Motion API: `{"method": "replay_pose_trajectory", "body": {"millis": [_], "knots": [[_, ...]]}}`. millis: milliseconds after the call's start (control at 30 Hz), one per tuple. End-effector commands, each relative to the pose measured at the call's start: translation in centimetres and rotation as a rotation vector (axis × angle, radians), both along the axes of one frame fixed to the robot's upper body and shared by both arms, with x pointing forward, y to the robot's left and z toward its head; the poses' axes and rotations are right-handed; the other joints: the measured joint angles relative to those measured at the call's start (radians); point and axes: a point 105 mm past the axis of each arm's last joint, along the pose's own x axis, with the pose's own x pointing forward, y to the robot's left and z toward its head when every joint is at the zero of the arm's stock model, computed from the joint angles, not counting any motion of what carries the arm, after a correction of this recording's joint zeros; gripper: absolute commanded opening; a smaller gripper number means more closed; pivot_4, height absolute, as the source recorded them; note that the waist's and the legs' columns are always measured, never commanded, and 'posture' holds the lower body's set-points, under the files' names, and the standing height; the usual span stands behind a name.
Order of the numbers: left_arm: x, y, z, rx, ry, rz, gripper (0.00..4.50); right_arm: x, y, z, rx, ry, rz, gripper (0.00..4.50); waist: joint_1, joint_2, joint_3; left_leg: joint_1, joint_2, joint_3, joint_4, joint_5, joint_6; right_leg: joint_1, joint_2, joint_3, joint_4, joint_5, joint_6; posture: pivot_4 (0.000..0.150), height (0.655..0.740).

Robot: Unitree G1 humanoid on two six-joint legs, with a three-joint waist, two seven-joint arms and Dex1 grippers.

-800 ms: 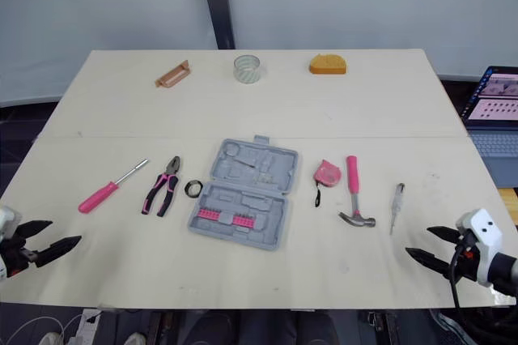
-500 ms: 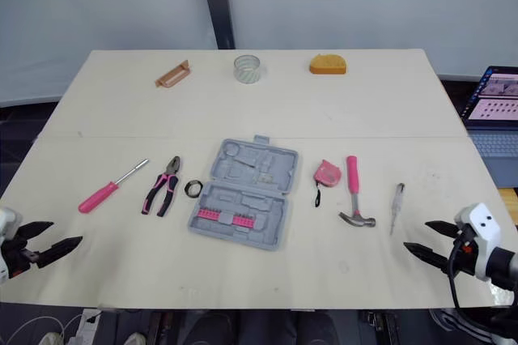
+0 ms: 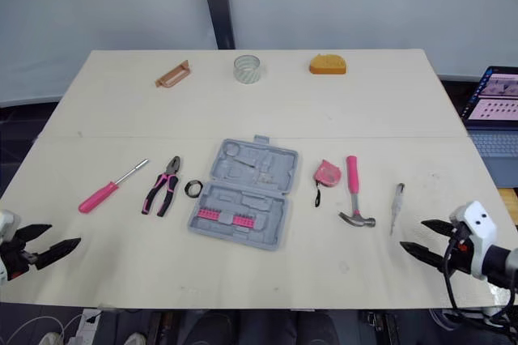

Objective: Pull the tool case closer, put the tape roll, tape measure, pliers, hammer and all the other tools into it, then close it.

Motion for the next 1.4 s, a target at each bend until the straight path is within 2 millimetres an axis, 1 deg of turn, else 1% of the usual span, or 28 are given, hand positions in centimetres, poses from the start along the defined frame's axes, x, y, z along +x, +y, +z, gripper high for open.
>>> {"method": "replay_pose_trajectory", "body": {"millis": [33,267,367,433,533,567,633,667,733,767,800,833,867,900,933,1033,1100,1233,1400], "knots": [[0.0,0.6,0.9,0.011,-0.023,0.006,4.48,0.0,-0.2,1.0,-0.002,-0.037,-0.012,4.45,0.000,0.000,0.000,0.000,0.000,0.000,0.000,0.000,0.000,0.000,0.000,0.000,0.000,0.000,0.000,0.150,0.7400],[0.0,0.8,1.0,0.023,-0.026,0.013,4.48,-0.1,-0.1,1.1,-0.002,-0.036,-0.025,4.45,-0.001,0.000,0.000,0.000,0.000,0.000,0.000,0.000,0.000,0.000,0.000,0.000,0.000,0.000,0.000,0.150,0.7400],[0.1,0.9,1.0,0.027,-0.028,0.015,4.48,-0.1,-0.1,1.3,0.027,-0.039,-0.036,4.45,0.000,0.000,0.000,0.000,0.000,0.000,0.000,0.000,0.000,0.000,0.000,0.000,0.000,0.000,0.000,0.150,0.7400],[0.6,0.3,1.5,0.027,-0.045,-0.001,4.48,0.2,0.3,2.0,0.077,-0.058,-0.041,4.45,0.000,0.000,0.000,0.000,0.000,0.000,0.000,0.000,0.000,0.000,0.000,0.000,0.000,0.000,0.000,0.150,0.7400],[1.6,-1.5,2.7,0.008,-0.087,-0.056,4.48,0.6,1.4,3.2,0.140,-0.091,-0.017,4.45,0.001,0.000,0.000,0.000,0.000,0.000,0.001,0.000,0.000,0.000,0.000,0.000,0.001,0.000,0.000,0.150,0.7400],[2.0,-2.1,3.2,0.007,-0.103,-0.072,4.24,0.7,2.0,3.5,0.156,-0.099,-0.005,4.48,0.001,0.000,0.000,0.000,0.000,0.000,0.001,0.000,0.000,0.000,0.000,0.000,0.001,0.000,0.000,0.150,0.7400],[2.3,-3.1,3.7,0.006,-0.122,-0.099,3.60,1.0,3.5,4.0,0.190,-0.109,0.026,3.91,0.002,0.000,0.000,0.000,0.000,-0.001,0.001,0.000,0.000,0.000,0.000,0.000,0.001,0.000,0.000,0.150,0.7400],[2.5,-3.6,3.8,0.007,-0.123,-0.114,3.12,1.1,4.1,4.2,0.202,-0.112,0.039,3.59,0.002,0.000,0.000,0.000,0.000,-0.001,0.001,0.000,0.000,0.000,0.000,0.000,0.001,0.000,0.000,0.150,0.7400],[3.0,-4.6,4.1,0.005,-0.128,-0.142,1.98,1.3,5.2,4.5,0.219,-0.116,0.058,2.51,0.002,0.000,0.000,0.000,0.000,-0.001,0.001,0.000,0.000,0.000,0.000,0.000,0.002,0.000,0.000,0.150,0.7400],[3.4,-5.3,4.3,0.005,-0.132,-0.164,1.45,1.4,6.1,4.6,0.235,-0.118,0.074,2.01,0.001,0.000,0.000,0.000,0.000,-0.001,0.001,0.000,0.000,0.000,0.000,0.000,0.002,0.000,0.000,0.150,0.7400],[3.9,-5.9,4.5,0.008,-0.137,-0.184,1.07,1.6,7.1,4.7,0.244,-0.118,0.095,1.63,0.002,0.000,0.000,0.000,0.000,-0.001,0.001,0.000,0.000,0.000,0.000,0.000,0.003,0.000,0.000,0.150,0.7400],[4.4,-6.5,4.6,0.010,-0.142,-0.204,0.57,1.7,8.2,4.8,0.244,-0.118,0.117,1.15,0.002,0.000,0.000,0.000,0.000,-0.001,0.001,0.000,0.000,0.000,0.000,0.000,0.004,0.000,0.000,0.150,0.7400],[4.9,-7.1,4.7,0.008,-0.145,-0.220,0.01,1.9,8.9,4.7,0.236,-0.117,0.130,0.47,0.002,0.000,0.000,0.000,0.000,-0.001,0.002,0.000,0.000,0.000,0.000,0.000,0.005,0.000,0.000,0.150,0.7400],[5.5,-7.8,4.8,-0.001,-0.151,-0.240,0.00,2.0,9.9,4.4,0.225,-0.115,0.148,0.12,0.002,0.000,0.000,0.000,0.000,-0.001,0.003,0.000,0.000,0.000,0.000,0.000,0.005,0.000,0.000,0.150,0.7400],[6.2,-8.6,4.8,-0.012,-0.157,-0.259,0.00,2.3,11.0,4.2,0.217,-0.114,0.168,0.05,0.002,0.000,0.000,0.000,0.000,-0.001,0.003,0.000,0.000,0.000,0.000,0.000,0.006,0.000,0.000,0.150,0.7400],[9.0,-11.0,4.0,-0.034,-0.156,-0.328,0.00,3.7,14.5,3.0,0.159,-0.114,0.200,0.05,0.002,0.000,0.000,0.000,0.000,-0.001,0.004,0.000,0.000,-0.001,0.000,0.000,0.008,0.000,0.000,0.150,0.7400],[10.7,-12.4,3.6,-0.045,-0.160,-0.357,0.00,5.2,15.9,2.6,0.123,-0.138,0.177,0.05,0.000,0.000,0.000,-0.001,-0.001,-0.001,0.005,0.000,0.000,-0.001,0.000,-0.001,0.009,0.000,0.000,0.150,0.7400],[13.0,-14.6,2.6,-0.095,-0.158,-0.389,0.00,6.9,16.9,2.2,0.082,-0.157,0.137,0.05,-0.002,0.000,0.000,-0.003,-0.001,-0.001,0.007,-0.001,0.000,-0.005,0.000,-0.004,0.014,0.000,0.000,0.150,0.7400],[15.3,-16.8,1.8,-0.157,-0.165,-0.407,0.00,7.8,17.8,1.6,0.049,-0.153,0.117,0.05,-0.012,0.000,0.000,-0.004,-0.001,-0.001,0.010,-0.001,0.000,-0.007,0.000,-0.006,0.016,0.000,0.000,0.150,0.7400]]}}
